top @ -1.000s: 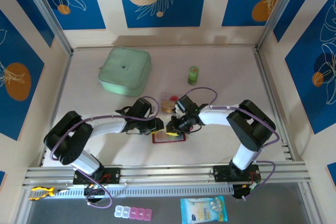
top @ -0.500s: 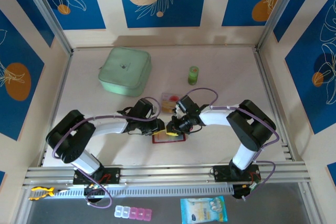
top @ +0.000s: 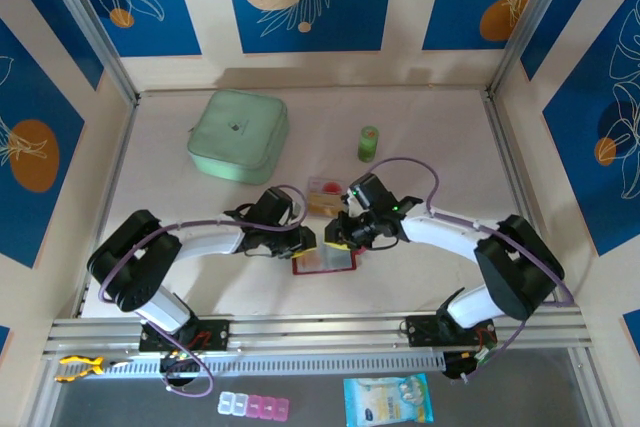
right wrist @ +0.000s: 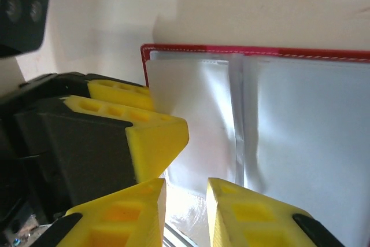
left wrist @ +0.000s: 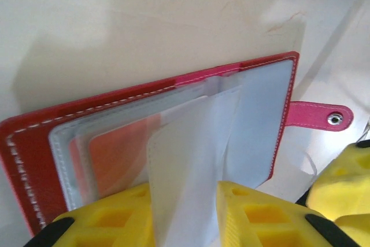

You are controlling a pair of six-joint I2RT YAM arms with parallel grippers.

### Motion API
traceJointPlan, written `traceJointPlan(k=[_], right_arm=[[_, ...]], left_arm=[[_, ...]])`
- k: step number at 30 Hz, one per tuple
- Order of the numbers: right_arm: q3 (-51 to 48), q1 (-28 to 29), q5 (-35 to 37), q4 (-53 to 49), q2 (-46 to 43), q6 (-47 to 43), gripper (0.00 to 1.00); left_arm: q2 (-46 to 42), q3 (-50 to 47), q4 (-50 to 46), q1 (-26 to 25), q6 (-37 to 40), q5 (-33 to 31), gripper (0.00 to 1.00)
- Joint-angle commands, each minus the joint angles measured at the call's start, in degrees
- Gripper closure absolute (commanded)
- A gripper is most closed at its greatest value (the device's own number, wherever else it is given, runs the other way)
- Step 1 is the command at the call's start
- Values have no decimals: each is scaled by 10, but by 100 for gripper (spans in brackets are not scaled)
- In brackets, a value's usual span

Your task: Take the credit cards out of the card holder

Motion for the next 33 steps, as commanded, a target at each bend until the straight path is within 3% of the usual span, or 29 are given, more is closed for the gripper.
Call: traceJointPlan(k=[1,18,29,33], right_arm=[[-8,-17,17,-63,-31,-17,73],[-56,-116,3,-116,-148,-50,69],[-59,-130,-7,-118,-156,-54,64],[-60,-130,-10,-117,-162,-49,64]], left_arm=[[-4,30,-12,-10,6,15,70],[121,152,-23,-46,7,45,59],[130,174,-44,-47,25,45,49],[123,173,-44,-47,27,38,51]])
